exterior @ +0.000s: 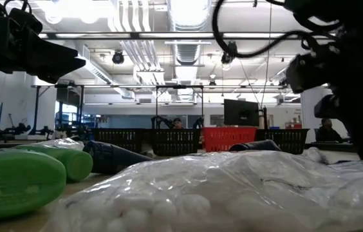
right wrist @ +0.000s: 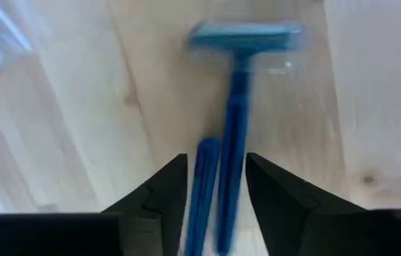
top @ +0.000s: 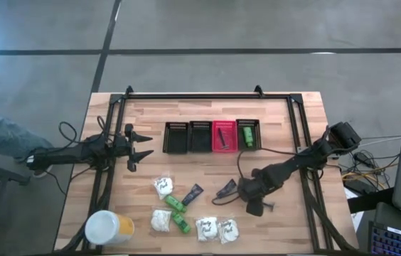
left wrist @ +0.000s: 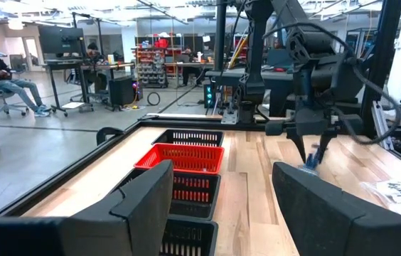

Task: Pick & Place Travel size toiletries
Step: Put the razor into the red bin

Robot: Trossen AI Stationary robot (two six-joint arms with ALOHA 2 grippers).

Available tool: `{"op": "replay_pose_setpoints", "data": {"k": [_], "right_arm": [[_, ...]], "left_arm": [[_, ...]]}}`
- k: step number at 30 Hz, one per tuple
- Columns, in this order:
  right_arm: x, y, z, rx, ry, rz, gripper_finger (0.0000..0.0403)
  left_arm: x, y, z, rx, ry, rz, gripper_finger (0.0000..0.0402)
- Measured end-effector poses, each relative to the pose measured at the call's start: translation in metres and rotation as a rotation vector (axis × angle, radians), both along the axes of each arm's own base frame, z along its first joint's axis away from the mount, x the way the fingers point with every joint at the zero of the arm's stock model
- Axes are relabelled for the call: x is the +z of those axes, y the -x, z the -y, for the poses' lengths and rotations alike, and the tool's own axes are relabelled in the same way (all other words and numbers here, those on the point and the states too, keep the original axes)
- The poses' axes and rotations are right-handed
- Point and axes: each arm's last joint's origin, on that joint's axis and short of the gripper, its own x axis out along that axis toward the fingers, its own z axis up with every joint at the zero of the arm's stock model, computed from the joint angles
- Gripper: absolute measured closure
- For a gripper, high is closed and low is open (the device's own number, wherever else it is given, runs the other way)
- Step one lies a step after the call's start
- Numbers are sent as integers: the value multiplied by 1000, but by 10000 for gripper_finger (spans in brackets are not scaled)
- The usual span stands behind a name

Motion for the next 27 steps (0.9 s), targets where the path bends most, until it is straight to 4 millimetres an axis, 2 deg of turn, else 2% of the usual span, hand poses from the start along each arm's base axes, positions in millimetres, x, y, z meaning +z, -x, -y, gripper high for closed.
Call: {"op": "replay_pose_setpoints", "data": {"k": [15, 22, 27], "right_arm": [[3, 5, 2, -55, 11, -47, 143], [8, 6, 3, -27, 13, -32, 120], [11, 6, 4, 96, 36, 8, 115]], "left_arm": [[0, 0, 0, 0, 0, 0, 154], [0, 0, 0, 0, 0, 0, 154], [0, 0, 0, 0, 0, 1, 154]]}}
